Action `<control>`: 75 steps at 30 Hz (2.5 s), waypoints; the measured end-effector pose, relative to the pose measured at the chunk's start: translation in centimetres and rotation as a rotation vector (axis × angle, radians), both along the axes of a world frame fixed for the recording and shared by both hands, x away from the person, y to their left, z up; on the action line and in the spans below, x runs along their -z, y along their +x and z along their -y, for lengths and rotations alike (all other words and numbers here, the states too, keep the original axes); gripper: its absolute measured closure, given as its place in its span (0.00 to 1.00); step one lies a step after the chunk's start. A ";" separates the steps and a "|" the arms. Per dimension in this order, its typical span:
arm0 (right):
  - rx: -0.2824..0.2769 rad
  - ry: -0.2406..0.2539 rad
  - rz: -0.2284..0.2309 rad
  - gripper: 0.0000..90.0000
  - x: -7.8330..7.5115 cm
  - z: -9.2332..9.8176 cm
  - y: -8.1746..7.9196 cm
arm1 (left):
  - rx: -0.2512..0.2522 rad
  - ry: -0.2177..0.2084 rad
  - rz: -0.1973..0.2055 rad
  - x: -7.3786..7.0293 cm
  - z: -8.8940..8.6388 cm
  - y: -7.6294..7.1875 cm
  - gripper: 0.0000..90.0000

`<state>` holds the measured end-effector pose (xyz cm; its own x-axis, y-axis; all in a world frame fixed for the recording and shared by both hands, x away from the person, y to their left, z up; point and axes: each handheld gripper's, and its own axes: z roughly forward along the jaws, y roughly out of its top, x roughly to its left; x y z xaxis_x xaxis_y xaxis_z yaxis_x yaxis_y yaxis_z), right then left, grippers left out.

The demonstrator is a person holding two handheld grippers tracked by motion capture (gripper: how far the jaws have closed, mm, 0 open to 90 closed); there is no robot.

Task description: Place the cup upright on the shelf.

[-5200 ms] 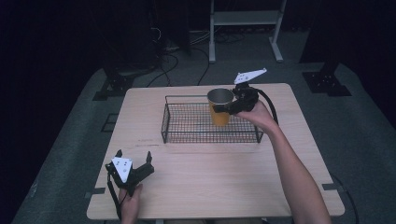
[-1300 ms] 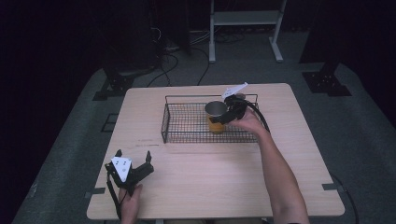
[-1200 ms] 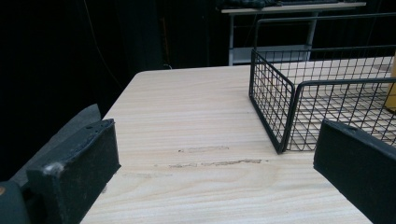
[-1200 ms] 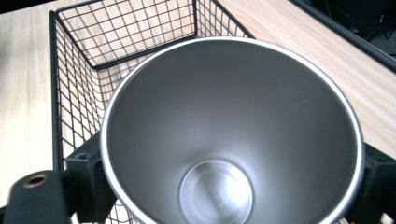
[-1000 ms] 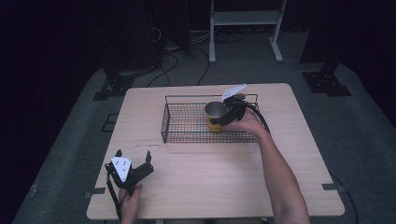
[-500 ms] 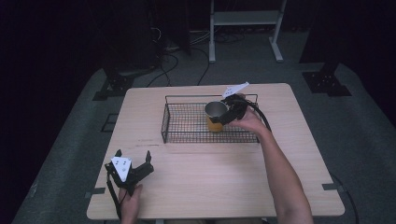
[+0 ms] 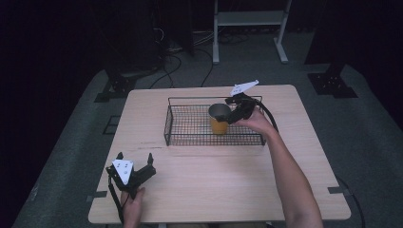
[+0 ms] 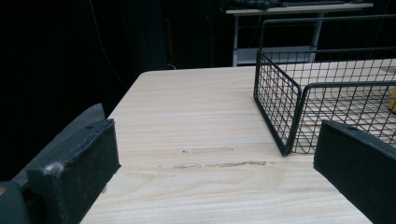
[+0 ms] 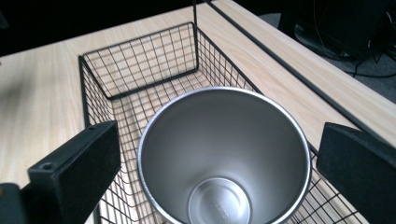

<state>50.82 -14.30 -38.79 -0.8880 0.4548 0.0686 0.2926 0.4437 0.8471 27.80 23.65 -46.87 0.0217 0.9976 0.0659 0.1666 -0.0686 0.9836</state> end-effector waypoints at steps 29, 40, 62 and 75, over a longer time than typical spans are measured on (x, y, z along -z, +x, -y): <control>0.014 0.094 0.028 0.00 -2.6 3.5 -2.2 | 0.005 -0.003 -0.006 0.0 0.0 -0.1 0.00; -0.008 0.099 0.038 0.00 -3.2 4.2 -3.6 | 0.012 -0.009 -0.008 0.0 -0.1 -0.1 0.00; -0.008 0.134 0.015 0.00 -1.2 7.3 -6.5 | 0.011 -0.017 -0.009 0.0 -0.2 -0.1 0.00; -0.015 0.153 0.010 0.00 -0.1 8.6 -8.2 | 0.010 -0.013 -0.012 0.0 -0.1 -0.1 0.00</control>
